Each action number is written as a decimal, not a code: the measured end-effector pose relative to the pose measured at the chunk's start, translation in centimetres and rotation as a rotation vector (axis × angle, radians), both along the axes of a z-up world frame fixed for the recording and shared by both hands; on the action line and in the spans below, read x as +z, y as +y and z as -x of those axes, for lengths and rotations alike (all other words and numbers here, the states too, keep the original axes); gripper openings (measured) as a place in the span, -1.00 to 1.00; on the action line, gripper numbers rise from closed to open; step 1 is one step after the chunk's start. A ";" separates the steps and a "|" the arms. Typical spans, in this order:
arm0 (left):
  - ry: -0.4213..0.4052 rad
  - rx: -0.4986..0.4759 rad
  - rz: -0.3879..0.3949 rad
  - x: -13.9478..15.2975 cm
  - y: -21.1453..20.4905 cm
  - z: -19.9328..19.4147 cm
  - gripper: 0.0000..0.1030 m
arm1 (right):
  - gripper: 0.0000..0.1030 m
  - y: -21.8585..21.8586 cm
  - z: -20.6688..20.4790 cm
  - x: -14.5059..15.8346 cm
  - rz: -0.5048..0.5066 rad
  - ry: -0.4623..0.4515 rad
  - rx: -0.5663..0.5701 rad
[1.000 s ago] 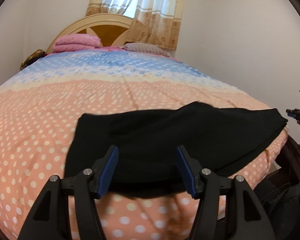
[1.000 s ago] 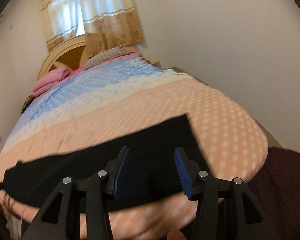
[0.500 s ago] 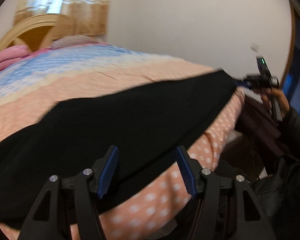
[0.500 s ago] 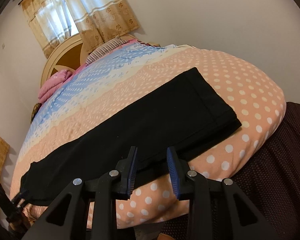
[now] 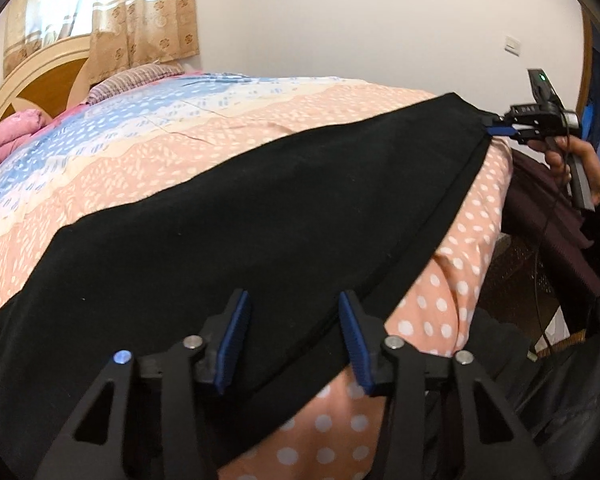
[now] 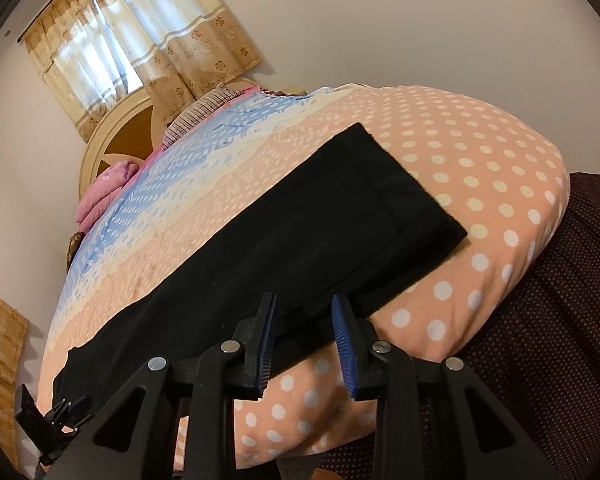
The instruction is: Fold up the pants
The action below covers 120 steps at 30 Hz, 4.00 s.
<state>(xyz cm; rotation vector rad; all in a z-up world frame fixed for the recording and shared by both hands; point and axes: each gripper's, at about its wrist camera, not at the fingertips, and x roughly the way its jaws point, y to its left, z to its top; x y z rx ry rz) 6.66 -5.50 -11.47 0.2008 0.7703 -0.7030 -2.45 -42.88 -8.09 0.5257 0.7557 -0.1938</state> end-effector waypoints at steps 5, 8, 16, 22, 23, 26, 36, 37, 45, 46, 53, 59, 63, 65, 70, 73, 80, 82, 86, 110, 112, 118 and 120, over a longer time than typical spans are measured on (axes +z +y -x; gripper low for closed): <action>-0.009 -0.004 -0.039 -0.4 -0.9 -0.2 -0.36 | -0.62 -0.4 0.1 0.3 -0.002 -0.021 -0.011; -0.020 -0.001 -0.054 -0.5 -0.9 -0.2 -0.72 | -0.81 -0.9 -0.1 0.2 0.000 -0.018 -0.014; 0.011 0.007 0.023 0.8 0.0 -0.2 -0.91 | -1.00 -0.4 0.2 2.3 0.041 -0.070 0.003; 0.007 0.020 0.053 1.3 0.9 0.0 -0.92 | -0.99 -1.1 0.9 3.0 0.039 -0.064 0.003; 0.013 0.023 0.050 1.1 1.0 -0.2 -0.92 | -0.99 -1.7 1.2 2.7 0.007 -0.071 -0.017; 0.038 0.030 0.045 0.1 0.8 -0.6 -0.92 | -0.97 -2.6 1.8 2.3 -0.031 -0.077 -0.050; 0.009 -0.007 0.027 0.1 -0.2 0.2 -0.90 | 0.34 -3.2 2.3 1.8 -0.100 -0.088 -0.066; 0.004 -0.011 0.020 0.1 -0.4 0.2 -0.85 | 0.31 -3.0 2.2 1.7 -0.107 -0.086 -0.055; -0.048 -0.019 0.007 1.0 -1.2 0.2 -0.11 | -0.05 1.1 0.9 1.9 -0.188 -0.080 0.095; -0.049 -0.024 0.009 0.9 -1.2 0.2 -0.08 | -0.05 1.6 0.7 1.5 -0.203 -0.067 0.110; -0.009 -0.028 -0.014 -0.4 -1.4 -0.7 -0.08 | -0.15 3.5 -0.7 -1.1 -0.230 0.022 0.125; -0.020 -0.037 -0.018 -0.4 -2.0 -0.6 0.13 | -0.18 3.1 -1.4 -2.0 -0.261 0.009 0.083; -0.043 -0.053 -0.046 -0.6 -2.6 -0.3 0.23 | -0.26 3.0 -1.5 -2.3 -0.274 -0.018 0.065; -0.056 -0.054 -0.062 -0.7 -2.8 -0.2 0.23 | -0.50 3.2 -1.6 -2.5 -0.257 -0.020 0.065; -0.053 -0.038 -0.058 -0.6 -2.9 -0.5 0.11 | -0.88 3.3 -1.9 -3.0 -0.245 -0.026 0.073; -0.054 -0.030 -0.057 -0.4 -2.7 -0.6 -0.16 | -0.90 3.8 -1.8 -2.1 -0.227 -0.064 0.091; -0.041 -0.042 -0.059 -0.2 -2.9 -0.8 -0.82 | -0.94 4.0 -1.1 0.2 -0.195 -0.135 0.108; -0.032 -0.043 -0.044 -0.1 -2.7 -0.8 -0.86 | -0.95 4.0 -1.1 0.6 -0.191 -0.141 0.112; -0.012 -0.051 -0.010 0.4 -2.4 -0.6 -0.87 | -0.95 4.2 -0.9 1.6 -0.184 -0.157 0.129; 0.060 -0.121 0.073 0.8 -1.9 1.2 -0.89 | -0.90 1.0 0.7 -1.1 -0.161 -0.058 0.123; 0.041 -0.114 0.087 1.4 -1.4 1.3 -0.89 | -0.90 -0.1 1.9 0.1 -0.070 -0.069 0.075; 0.022 -0.088 0.093 1.7 -0.6 0.8 -0.86 | -0.89 -5.2 4.1 1.8 -0.039 -0.113 -0.107; 0.026 -0.077 0.079 1.2 -0.7 0.5 -0.78 | -0.89 -6.2 3.6 2.3 -0.005 -0.120 -0.120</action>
